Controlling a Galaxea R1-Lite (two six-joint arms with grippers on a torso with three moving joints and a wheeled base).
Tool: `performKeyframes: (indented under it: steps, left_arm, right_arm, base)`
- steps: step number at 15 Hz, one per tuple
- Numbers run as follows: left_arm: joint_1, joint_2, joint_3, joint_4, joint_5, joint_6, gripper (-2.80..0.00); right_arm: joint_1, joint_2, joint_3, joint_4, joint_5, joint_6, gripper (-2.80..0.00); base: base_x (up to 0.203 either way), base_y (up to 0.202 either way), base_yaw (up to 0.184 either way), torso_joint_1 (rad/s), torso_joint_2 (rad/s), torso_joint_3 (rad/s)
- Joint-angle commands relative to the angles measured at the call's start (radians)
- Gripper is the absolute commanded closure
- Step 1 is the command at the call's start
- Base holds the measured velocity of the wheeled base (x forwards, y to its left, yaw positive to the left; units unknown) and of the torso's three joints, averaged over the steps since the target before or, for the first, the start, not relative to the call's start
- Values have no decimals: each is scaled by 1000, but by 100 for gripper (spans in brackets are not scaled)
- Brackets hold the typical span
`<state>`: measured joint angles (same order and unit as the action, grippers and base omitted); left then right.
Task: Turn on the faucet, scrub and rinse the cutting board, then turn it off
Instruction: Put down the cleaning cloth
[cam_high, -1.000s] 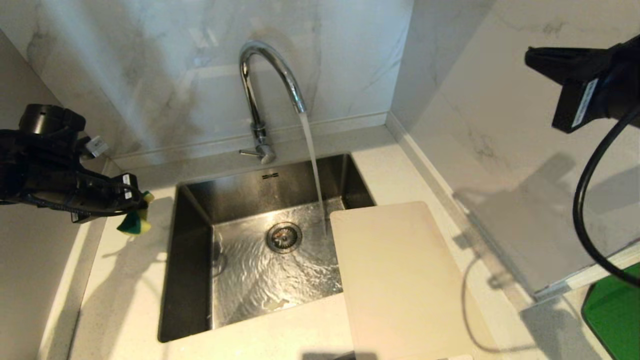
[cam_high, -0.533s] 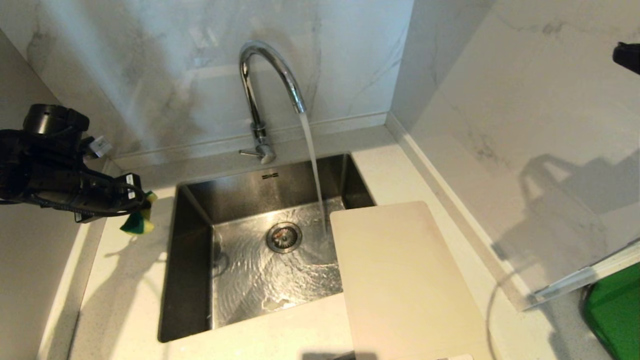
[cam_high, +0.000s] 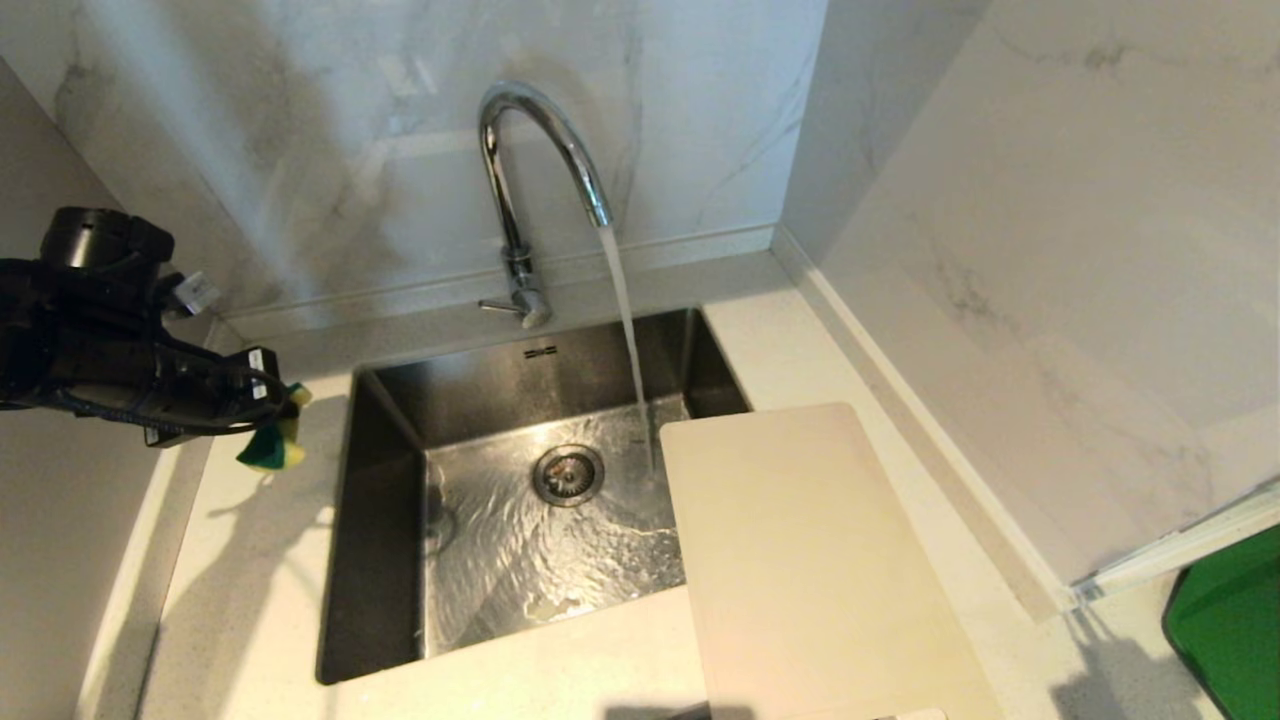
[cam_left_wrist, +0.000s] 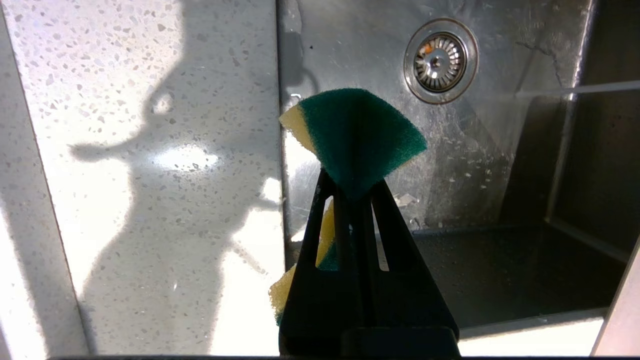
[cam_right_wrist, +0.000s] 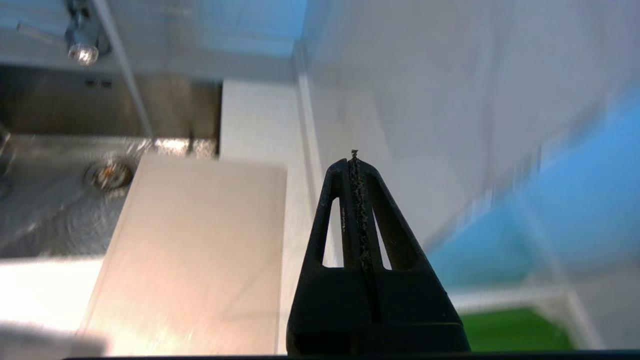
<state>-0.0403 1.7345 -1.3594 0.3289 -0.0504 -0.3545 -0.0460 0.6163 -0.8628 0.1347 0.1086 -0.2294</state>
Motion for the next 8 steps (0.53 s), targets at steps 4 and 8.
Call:
performKeyframes:
  steps: [4,8]
  left_arm:
    - [-26,10,-3,-1,0,-14,0]
    - [-27,13,0,-2,-2,-17,0]
  right_arm:
    - [2,-354,227,171,-54,57,0]
    - [10,-373,373,172,-142,77,0]
  base:
    - [0,0,0,0,0,0]
    - [0,0,0,0,0,0]
